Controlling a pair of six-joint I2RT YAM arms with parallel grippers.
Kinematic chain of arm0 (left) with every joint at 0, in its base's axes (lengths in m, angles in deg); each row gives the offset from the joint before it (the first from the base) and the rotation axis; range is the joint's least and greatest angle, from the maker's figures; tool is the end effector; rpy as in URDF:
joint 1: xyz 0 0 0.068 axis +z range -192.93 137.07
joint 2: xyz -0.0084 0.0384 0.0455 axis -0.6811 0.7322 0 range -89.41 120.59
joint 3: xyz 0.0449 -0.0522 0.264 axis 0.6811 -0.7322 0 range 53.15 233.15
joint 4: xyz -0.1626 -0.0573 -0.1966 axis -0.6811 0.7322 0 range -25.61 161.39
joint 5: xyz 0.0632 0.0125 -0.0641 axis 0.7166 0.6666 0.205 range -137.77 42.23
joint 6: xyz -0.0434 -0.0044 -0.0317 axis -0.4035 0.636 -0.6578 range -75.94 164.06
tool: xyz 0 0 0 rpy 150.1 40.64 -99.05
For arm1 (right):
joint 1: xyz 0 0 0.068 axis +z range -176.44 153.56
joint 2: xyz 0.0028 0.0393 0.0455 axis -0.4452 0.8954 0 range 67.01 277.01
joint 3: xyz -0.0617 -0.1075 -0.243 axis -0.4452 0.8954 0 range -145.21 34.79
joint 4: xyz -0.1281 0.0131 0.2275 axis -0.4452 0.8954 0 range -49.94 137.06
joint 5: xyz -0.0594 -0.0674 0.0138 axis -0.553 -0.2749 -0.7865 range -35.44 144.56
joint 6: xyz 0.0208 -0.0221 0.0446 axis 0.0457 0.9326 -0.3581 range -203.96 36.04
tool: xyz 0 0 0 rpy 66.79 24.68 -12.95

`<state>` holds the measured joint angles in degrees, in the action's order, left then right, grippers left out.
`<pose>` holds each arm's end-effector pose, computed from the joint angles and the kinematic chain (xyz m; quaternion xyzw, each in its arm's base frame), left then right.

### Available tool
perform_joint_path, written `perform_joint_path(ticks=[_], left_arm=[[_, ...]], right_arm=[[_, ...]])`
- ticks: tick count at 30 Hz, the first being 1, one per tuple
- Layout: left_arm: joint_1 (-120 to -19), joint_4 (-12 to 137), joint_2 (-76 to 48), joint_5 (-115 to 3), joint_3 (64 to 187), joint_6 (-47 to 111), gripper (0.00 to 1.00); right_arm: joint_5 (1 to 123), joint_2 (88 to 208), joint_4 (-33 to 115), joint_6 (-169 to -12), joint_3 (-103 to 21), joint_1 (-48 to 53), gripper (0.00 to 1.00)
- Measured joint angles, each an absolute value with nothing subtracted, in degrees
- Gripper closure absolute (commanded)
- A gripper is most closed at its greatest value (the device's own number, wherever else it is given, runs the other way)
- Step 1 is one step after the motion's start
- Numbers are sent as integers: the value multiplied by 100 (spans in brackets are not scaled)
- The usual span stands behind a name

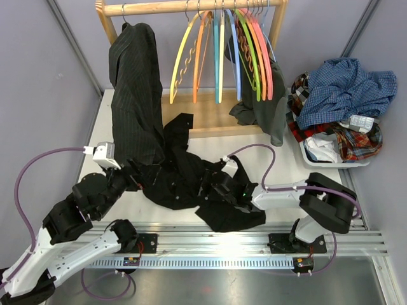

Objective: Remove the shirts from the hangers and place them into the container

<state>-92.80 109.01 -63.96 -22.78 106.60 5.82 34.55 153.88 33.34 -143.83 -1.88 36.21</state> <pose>0.0576 -0.0451 0.3646 -0.0493 0.7920 -0.2809 0.5399 0.1425 0.2489 0.1534 0.0467 0.9061 0.2643 0.3269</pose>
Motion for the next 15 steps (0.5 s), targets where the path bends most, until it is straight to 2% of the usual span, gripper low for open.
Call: perform_joint_path(ticks=[4,15], left_arm=[[-9280,10980,-6647,-2317,10623,497,1],[-9280,11190,-6986,-2317,10424,366,1]], right_arm=[[3988,15880,2466,-14160,-384,3536,1],[4674,16805,2359,-13391,-2177,3283,0]])
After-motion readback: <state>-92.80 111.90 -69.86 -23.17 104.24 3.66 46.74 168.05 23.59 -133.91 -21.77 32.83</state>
